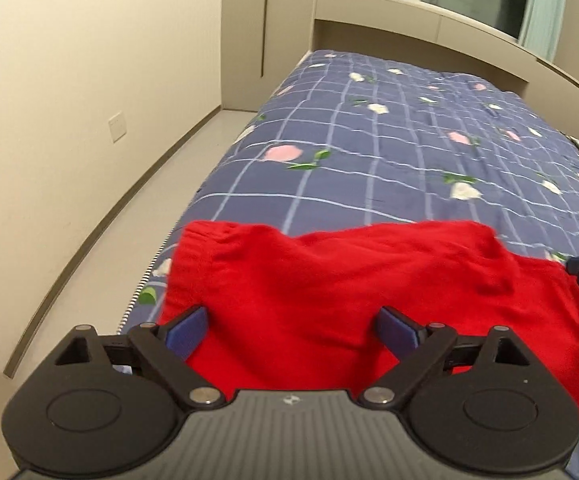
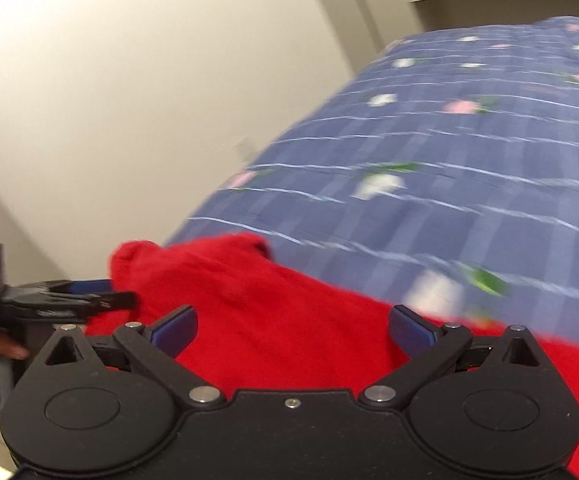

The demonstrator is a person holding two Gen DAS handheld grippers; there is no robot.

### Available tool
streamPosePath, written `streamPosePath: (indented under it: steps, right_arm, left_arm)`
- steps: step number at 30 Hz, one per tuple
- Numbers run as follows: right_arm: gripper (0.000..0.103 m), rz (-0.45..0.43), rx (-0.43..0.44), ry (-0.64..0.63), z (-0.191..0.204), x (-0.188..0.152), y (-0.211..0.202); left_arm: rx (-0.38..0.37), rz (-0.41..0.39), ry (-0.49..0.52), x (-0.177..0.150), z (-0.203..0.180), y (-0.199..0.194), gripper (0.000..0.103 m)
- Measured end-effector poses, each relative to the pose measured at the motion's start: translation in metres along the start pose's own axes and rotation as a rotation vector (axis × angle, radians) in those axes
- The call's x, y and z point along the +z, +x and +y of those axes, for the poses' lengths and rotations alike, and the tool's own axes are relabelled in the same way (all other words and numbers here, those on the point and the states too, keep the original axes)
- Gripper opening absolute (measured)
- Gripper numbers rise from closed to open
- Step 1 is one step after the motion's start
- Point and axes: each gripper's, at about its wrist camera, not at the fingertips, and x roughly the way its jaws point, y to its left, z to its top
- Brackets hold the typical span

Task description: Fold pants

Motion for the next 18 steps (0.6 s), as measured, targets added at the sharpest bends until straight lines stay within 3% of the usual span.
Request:
streamPosePath:
  steps: [5,8,10,14,18]
  right_arm:
    - [0.097,0.074,0.088,-0.029,0.019,0.036,0.060]
    - [0.086,0.154,0.124,-0.055,0.028,0.044,0.089]
    - [0.078,0.200,0.143,-0.087,0.037,0.043,0.096]
    - [0.078,0.230,0.216,-0.124,0.050,0.033,0.090]
    - [0.078,0.209,0.213,-0.083,0.049,0.038,0.094]
  left_arm:
    - [0.088,0.031,-0.005,0.002,0.015,0.019,0.098]
    - [0.084,0.083,-0.070,-0.006,0.029,0.027,0.099]
    - [0.059,0.084,-0.109,-0.013,0.038,0.029,0.099]
    - [0.069,0.071,-0.097,-0.017,0.040,0.029,0.101]
    - [0.087,0.072,-0.092,-0.016,0.037,0.031,0.102]
